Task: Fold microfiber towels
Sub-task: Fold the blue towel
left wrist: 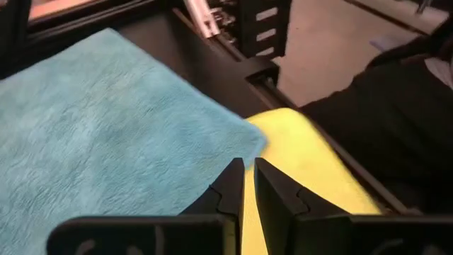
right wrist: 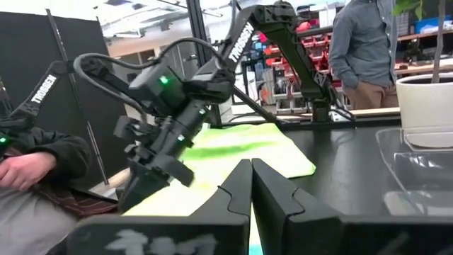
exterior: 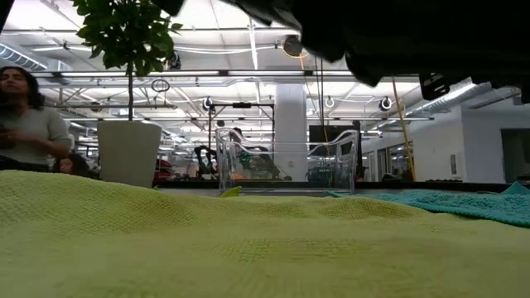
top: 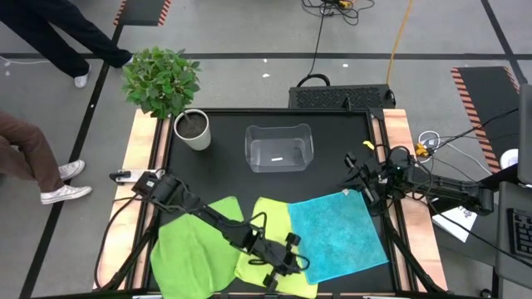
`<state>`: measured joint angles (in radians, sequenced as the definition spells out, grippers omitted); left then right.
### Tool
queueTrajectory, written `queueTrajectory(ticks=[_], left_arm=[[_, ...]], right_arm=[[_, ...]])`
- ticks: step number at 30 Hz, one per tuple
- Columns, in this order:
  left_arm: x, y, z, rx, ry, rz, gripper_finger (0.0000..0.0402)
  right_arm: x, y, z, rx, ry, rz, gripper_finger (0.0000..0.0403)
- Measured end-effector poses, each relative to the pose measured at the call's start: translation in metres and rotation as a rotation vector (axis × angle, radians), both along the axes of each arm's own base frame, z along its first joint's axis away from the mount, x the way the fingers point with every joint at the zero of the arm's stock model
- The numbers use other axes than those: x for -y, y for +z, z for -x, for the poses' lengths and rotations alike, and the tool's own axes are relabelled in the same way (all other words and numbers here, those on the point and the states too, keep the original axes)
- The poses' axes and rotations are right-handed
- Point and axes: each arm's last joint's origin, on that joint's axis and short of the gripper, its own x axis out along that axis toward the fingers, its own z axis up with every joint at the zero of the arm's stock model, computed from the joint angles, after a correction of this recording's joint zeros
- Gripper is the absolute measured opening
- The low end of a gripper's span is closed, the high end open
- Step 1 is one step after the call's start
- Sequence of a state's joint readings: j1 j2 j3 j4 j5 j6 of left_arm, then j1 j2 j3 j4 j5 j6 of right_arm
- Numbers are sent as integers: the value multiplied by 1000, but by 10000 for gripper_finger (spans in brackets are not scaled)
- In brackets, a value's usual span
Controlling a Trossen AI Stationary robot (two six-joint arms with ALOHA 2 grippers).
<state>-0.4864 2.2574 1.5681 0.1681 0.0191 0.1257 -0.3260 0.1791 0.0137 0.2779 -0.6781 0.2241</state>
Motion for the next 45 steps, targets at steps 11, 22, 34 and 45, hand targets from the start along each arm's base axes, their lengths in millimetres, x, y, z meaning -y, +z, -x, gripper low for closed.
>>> queueTrajectory(ticks=[11,22,34,45], left_arm=[[19,1,6,70,59,-126,148],[20,-15,-3,80,90,-109,224],[46,-23,-44,-43,98,-162,214],[50,-24,-46,-80,111,-118,214]], right_arm=[[0,-1,0,-11,0,-4,0],[0,-2,0,-25,-5,-9,0],[2,-7,-2,-66,-51,-11,0],[2,-11,-2,-106,-51,-18,0]])
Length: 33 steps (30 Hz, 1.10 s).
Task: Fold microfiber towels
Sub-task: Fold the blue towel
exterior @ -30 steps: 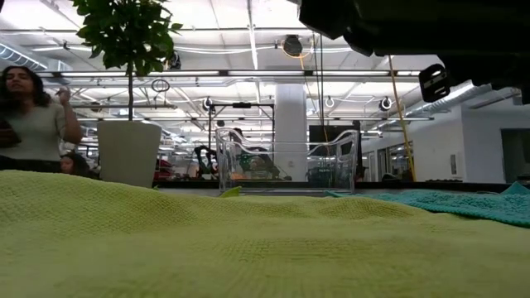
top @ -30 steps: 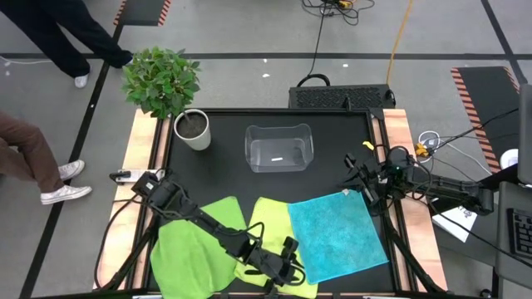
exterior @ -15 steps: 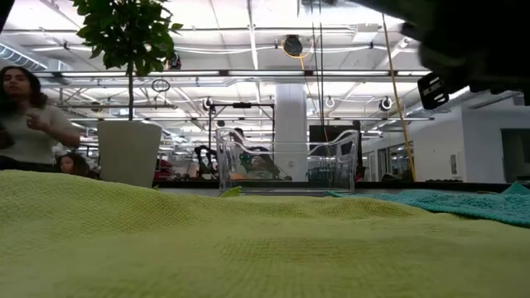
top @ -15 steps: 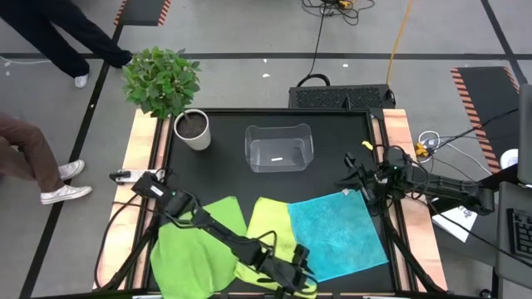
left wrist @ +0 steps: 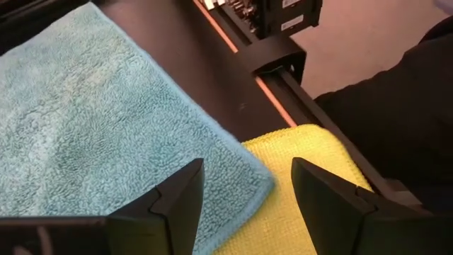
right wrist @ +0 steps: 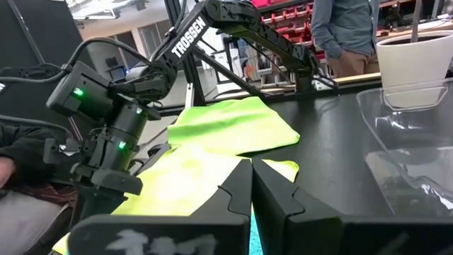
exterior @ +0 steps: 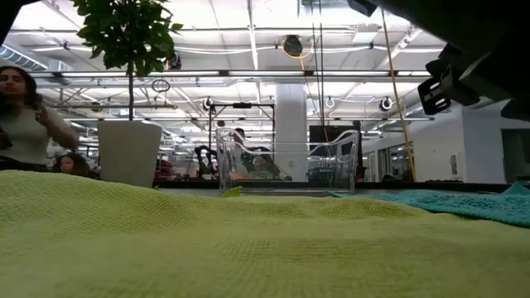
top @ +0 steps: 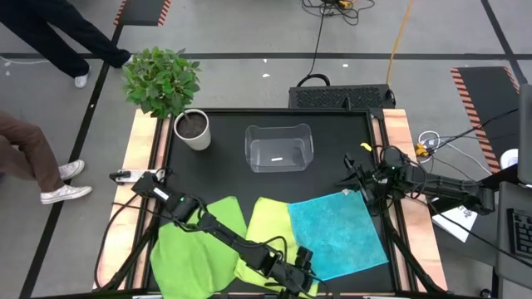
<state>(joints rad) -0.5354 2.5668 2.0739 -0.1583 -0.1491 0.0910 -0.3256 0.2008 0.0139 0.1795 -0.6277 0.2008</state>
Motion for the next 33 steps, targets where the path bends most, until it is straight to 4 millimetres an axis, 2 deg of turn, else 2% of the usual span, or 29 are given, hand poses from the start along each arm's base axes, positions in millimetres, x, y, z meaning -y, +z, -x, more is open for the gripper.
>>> queueTrajectory(ticks=[14,18,22,33], left_arm=[[-11,-3,-5,-25,47,50,213],[-18,-14,-11,-31,74,68,208],[-21,-22,-15,-34,48,101,170],[-22,-18,-14,-60,-28,101,21]], right_arm=[[0,0,0,3,0,4,0],[0,0,0,3,0,4,0],[0,0,0,3,0,4,0],[0,-1,0,-4,-1,2,0]])
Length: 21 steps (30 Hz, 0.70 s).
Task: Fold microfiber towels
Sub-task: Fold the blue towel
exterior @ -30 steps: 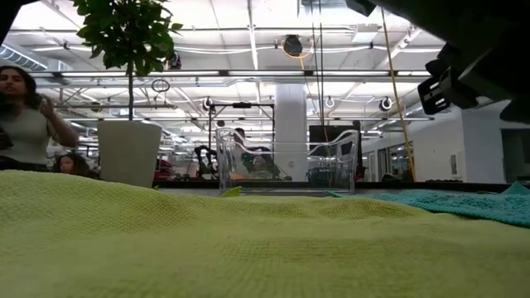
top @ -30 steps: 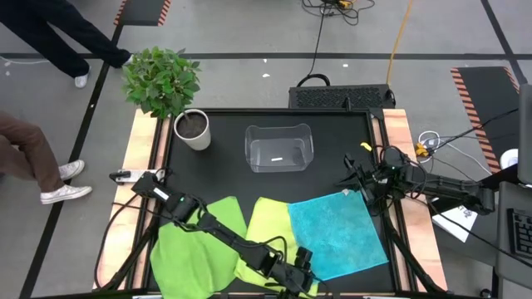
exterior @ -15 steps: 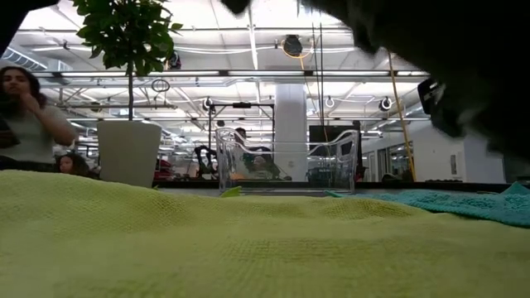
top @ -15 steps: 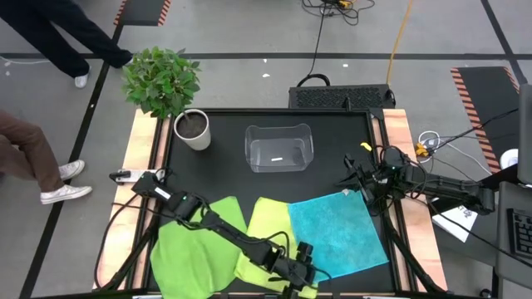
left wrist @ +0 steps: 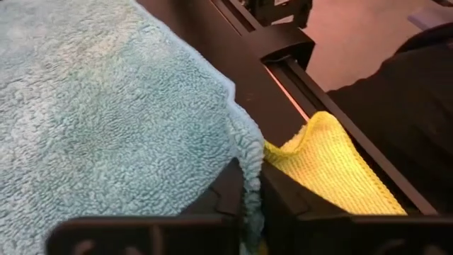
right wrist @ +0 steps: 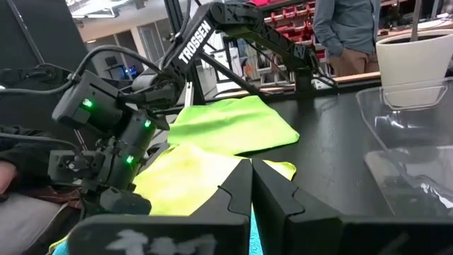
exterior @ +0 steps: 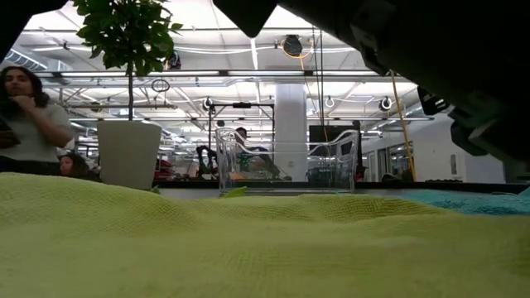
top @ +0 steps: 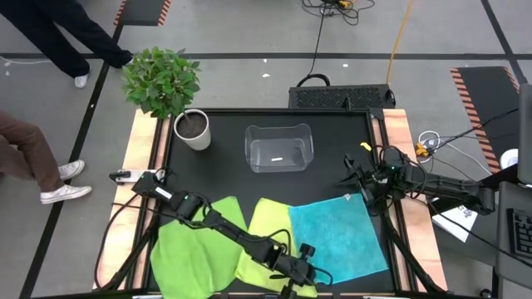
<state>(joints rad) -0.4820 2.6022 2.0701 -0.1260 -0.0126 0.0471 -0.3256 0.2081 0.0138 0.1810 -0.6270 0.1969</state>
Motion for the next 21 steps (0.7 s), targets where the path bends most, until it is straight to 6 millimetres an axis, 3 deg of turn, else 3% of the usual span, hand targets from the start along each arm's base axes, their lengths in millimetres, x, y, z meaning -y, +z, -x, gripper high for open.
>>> queueTrajectory(ticks=[3,13,21], left_arm=[[0,0,0,-11,-21,15,9],[-1,18,3,-20,-40,25,104],[-1,21,3,-19,-30,35,119]], right_arm=[[0,0,0,0,1,0,0],[0,-1,0,-10,1,-4,0],[0,-1,0,-12,1,-4,0]])
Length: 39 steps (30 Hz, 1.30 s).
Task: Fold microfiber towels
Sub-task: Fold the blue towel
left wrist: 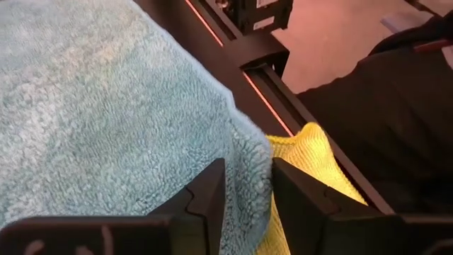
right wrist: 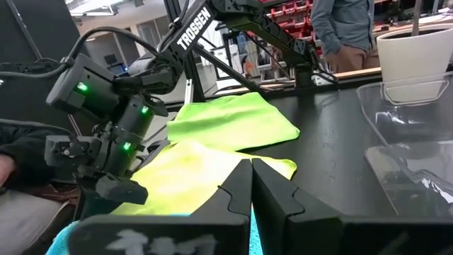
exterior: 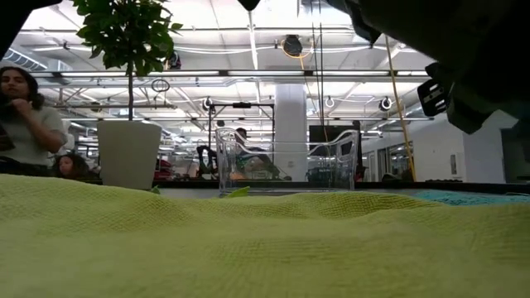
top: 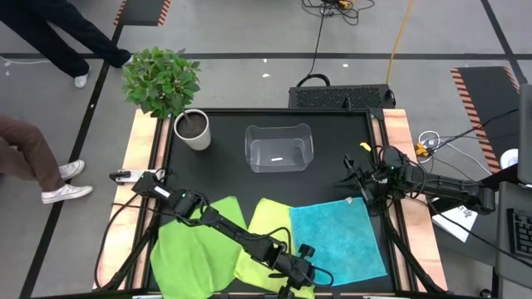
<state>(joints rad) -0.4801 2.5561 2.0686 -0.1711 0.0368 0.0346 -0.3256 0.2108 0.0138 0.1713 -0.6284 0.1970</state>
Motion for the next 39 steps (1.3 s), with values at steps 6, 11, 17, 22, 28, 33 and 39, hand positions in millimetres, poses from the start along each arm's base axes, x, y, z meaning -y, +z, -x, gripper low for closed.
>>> queueTrajectory(ticks=[6,11,17,22,28,33,39], left_arm=[[0,0,0,2,-1,-1,117],[0,0,0,8,-10,-12,65],[0,0,0,10,-22,-29,11],[0,1,1,8,-28,-31,6],[-3,24,4,36,-36,-52,7],[-7,42,6,40,-13,-67,7],[-12,42,5,26,-14,-56,4]], right_arm=[[0,0,0,1,0,1,0],[0,0,0,1,0,0,0],[0,0,0,1,0,0,0],[0,0,0,0,0,0,0],[0,-1,0,-11,0,-3,0],[0,-2,0,-23,0,-5,0],[0,-4,0,-38,3,-12,0]])
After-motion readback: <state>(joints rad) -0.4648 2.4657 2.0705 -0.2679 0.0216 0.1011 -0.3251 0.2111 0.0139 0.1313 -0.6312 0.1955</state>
